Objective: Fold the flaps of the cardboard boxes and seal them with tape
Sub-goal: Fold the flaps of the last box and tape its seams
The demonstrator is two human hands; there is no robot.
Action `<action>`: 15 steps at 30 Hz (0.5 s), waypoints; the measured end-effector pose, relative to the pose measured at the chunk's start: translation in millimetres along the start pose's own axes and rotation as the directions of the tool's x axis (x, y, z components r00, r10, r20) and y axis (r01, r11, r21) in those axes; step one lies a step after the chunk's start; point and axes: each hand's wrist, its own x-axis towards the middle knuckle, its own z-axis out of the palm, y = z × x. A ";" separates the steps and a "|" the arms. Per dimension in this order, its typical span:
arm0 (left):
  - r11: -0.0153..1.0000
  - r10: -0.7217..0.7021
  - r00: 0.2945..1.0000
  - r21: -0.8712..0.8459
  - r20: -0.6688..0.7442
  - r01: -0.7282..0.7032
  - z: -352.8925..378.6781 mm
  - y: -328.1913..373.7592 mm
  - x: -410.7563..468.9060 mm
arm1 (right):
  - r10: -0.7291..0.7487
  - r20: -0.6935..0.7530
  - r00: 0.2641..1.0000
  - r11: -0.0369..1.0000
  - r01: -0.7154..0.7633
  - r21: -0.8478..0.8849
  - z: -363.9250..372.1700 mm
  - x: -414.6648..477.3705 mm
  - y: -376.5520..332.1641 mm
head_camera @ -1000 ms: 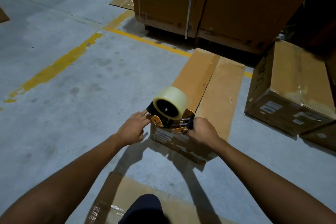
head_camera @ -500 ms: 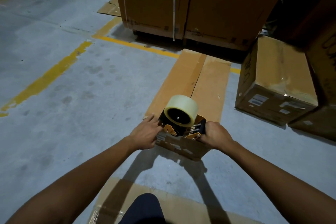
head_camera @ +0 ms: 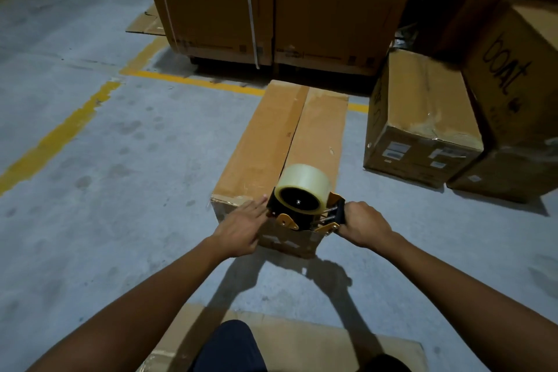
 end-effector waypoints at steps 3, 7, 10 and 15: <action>0.998 -0.062 0.998 -0.018 0.031 0.063 -4.8 28.0 15.3 | -0.003 -0.010 1.000 1.000 0.003 0.001 -3.1 -0.1 -3.1; 0.988 -0.127 0.992 -0.088 0.012 0.128 10.9 21.9 18.8 | 0.001 -0.015 1.000 1.000 -0.001 0.014 -2.5 -4.8 2.4; 0.988 -0.096 0.995 -0.118 0.026 0.098 6.8 23.2 20.3 | 0.034 -0.016 0.999 0.999 -0.034 0.023 -4.4 -13.4 25.6; 0.998 -0.042 0.996 0.056 0.082 0.038 1.4 45.0 29.8 | 0.067 -0.033 0.997 0.998 -0.067 0.012 -2.8 -24.7 52.3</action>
